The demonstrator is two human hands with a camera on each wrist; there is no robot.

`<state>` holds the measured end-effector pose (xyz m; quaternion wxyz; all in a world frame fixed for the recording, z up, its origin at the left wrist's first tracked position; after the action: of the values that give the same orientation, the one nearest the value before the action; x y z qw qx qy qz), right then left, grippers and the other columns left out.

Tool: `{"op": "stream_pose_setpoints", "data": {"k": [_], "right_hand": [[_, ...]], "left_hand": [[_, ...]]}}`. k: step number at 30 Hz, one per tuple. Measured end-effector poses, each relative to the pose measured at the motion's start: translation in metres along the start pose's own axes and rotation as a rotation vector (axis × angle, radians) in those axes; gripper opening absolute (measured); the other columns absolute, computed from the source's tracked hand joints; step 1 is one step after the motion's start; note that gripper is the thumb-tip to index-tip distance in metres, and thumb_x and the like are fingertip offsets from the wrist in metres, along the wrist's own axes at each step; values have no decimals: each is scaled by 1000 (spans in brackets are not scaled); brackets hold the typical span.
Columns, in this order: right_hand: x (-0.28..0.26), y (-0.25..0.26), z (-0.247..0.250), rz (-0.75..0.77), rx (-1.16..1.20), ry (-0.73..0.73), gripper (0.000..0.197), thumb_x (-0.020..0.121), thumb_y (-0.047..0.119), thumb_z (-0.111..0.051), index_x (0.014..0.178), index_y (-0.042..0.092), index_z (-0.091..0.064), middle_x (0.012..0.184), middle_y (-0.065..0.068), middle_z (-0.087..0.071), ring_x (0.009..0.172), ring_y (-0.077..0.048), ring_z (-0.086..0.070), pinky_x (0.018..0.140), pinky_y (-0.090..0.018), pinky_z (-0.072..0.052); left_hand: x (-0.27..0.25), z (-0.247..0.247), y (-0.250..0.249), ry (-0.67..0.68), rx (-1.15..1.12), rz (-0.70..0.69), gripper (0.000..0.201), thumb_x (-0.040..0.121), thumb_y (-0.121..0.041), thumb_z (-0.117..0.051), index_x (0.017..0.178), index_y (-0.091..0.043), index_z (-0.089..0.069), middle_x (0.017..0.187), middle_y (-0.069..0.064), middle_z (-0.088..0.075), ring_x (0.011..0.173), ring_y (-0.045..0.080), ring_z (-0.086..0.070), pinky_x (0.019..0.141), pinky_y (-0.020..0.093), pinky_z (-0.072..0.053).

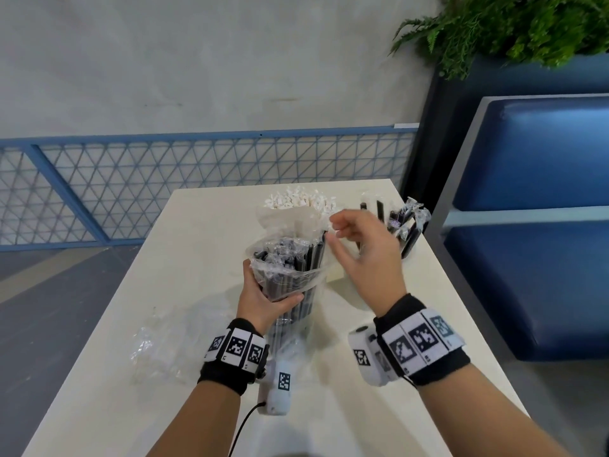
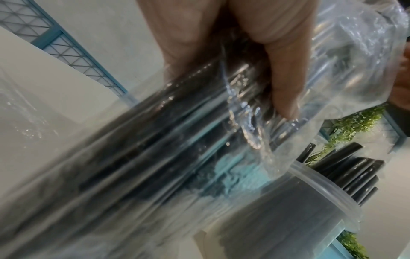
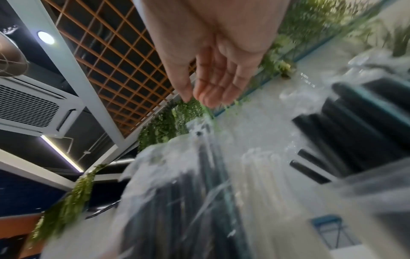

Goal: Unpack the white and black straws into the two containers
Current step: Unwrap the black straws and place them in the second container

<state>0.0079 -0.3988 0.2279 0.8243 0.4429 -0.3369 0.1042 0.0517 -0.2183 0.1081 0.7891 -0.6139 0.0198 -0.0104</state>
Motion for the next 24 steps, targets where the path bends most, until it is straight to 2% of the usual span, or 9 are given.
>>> {"op": "stream_pose_setpoints", "data": {"k": [2, 5, 8, 11, 14, 17, 18, 21, 24], "right_hand": [[-10, -7, -17, -131, -22, 157, 42, 79, 23, -72, 116, 13, -55, 105, 3, -57, 90, -7, -57, 82, -16, -47], [-18, -12, -29, -219, 1, 244, 56, 74, 23, -77, 123, 14, -51, 109, 4, -60, 95, -6, -56, 88, -16, -44], [-23, -7, -38, -145, -72, 272, 63, 71, 22, -79, 126, 11, -51, 121, -4, -58, 106, -13, -52, 96, -22, -41], [-27, -5, -47, -54, -196, 253, 58, 67, 22, -81, 118, 8, -59, 124, -10, -48, 106, -18, -39, 90, -23, -33], [-28, -8, -52, -90, -242, 252, 59, 66, 27, -81, 118, 8, -60, 122, -14, -44, 110, -23, -38, 90, -21, -31], [-30, 0, -51, 24, -184, 166, 55, 68, 20, -79, 118, 10, -59, 116, -12, -49, 100, -17, -44, 87, -17, -36], [-31, 3, -53, 55, -186, 172, 55, 69, 18, -78, 120, 10, -57, 116, -12, -52, 101, -17, -46, 91, -18, -37], [-28, -2, -58, -30, -190, 255, 64, 74, 22, -75, 130, 6, -47, 126, -11, -53, 117, -22, -47, 103, -20, -30], [-23, -6, -57, -110, -175, 353, 71, 76, 27, -74, 135, 6, -40, 134, -8, -46, 122, -20, -46, 104, -19, -29]], "left_hand": [[-2, 1, 2, 4, -25, 17, 130, 44, -34, -91, 146, -17, -13, 146, 9, -39, 133, 23, -40, 112, 44, -35], [-5, 4, 5, 6, -66, 31, 137, 31, -46, -88, 144, -19, -16, 142, 8, -43, 130, 22, -45, 109, 45, -39], [-5, 6, 5, 20, -87, 9, 129, 33, -42, -89, 140, -21, -21, 135, 5, -50, 124, 20, -50, 106, 45, -42], [-6, 7, 5, 29, -109, 9, 120, 36, -35, -91, 135, -21, -25, 128, 4, -54, 119, 17, -55, 103, 44, -45], [-6, 10, 14, 22, -120, 49, 132, 30, -44, -93, 139, -28, -20, 135, 6, -51, 124, 20, -52, 103, 47, -44], [-1, 12, 26, 10, -95, 104, 137, 27, -53, -93, 140, -34, -19, 138, 10, -49, 127, 25, -49, 103, 49, -44], [0, 11, 29, 9, -82, 108, 135, 27, -54, -93, 139, -35, -19, 138, 11, -49, 127, 26, -49, 103, 50, -43], [3, 9, 33, 20, -51, 115, 135, 29, -54, -92, 139, -39, -17, 143, 11, -44, 132, 24, -44, 106, 47, -40], [6, 8, 38, 39, -41, 119, 131, 30, -52, -93, 138, -38, -20, 142, 10, -46, 130, 23, -47, 106, 47, -41]]}}
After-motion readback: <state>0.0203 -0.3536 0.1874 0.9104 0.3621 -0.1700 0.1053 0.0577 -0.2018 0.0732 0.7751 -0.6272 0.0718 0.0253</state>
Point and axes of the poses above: each hand's wrist, its own x-axis towards the middle knuckle, its own z-axis out of the back of the hand, y = z × x, the point moved 3 cm from there along x, towards the middle knuckle
